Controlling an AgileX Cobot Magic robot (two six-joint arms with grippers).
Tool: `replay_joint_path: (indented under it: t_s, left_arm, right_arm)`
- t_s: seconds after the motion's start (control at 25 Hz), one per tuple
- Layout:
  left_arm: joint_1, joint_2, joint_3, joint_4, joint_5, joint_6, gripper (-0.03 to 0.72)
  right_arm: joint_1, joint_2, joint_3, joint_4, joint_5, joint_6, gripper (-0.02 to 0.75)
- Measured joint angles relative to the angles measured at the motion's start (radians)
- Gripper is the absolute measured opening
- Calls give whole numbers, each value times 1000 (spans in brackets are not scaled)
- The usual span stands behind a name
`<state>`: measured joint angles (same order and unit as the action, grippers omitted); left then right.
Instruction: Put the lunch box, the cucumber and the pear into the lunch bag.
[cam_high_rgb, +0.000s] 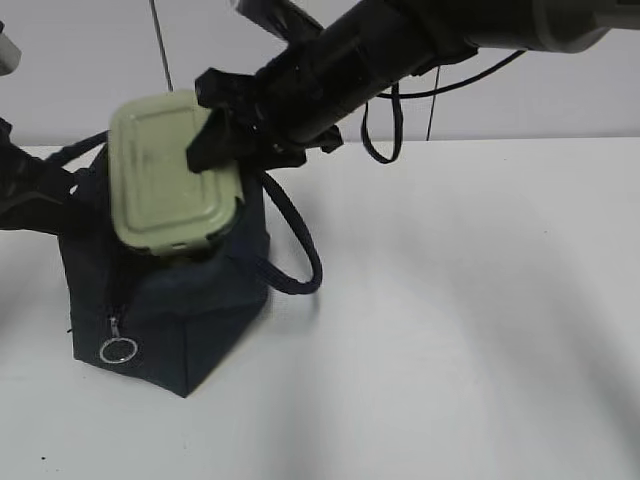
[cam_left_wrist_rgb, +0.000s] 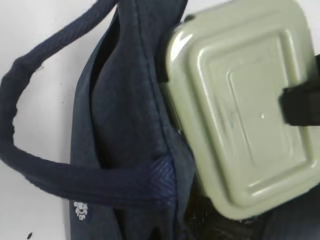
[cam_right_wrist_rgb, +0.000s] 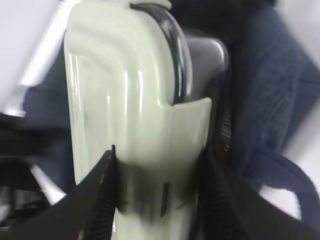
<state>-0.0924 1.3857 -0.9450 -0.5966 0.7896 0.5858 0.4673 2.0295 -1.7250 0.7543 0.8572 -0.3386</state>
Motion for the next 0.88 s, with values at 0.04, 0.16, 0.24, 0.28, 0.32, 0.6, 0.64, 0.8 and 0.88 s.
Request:
replay_joint_path:
  t_s: [0.04,0.16,0.24,0.28,0.32,0.6,0.64,0.8,0.88]
  left_arm:
    - [0,0,0,-3,0,0,-17]
    - [-1,0,0,-14,-4,0,-17]
    - [-1,0,0,-14,-4,0,-17]
    - [-2,0,0,-15,-4,0,-17]
    - [-2,0,0,-16,-4,0,-17]
    - [-2,0,0,-15,-4,0,-17]
    - [-2,0,0,-15,-4,0,-18]
    - [-2,0,0,-16,-3,0,-18]
    - [-2,0,0,-16,-2,0,-18]
  right_arm:
    - [0,2,0,-49,0,27,332]
    - [0,4,0,-174,6,106,332]
    - [0,12,-2,-171,6,118,332]
    - [0,20,-6,-162,6,123,332]
    - [2,31,-10,-150,6,123,332]
    - [47,119,-57,40,9,0,333]
    - [53,125,-64,82,16,-39,336]
    - [49,129,-98,85,71,-95,445]
    - [34,129,-149,55,118,-84,484]
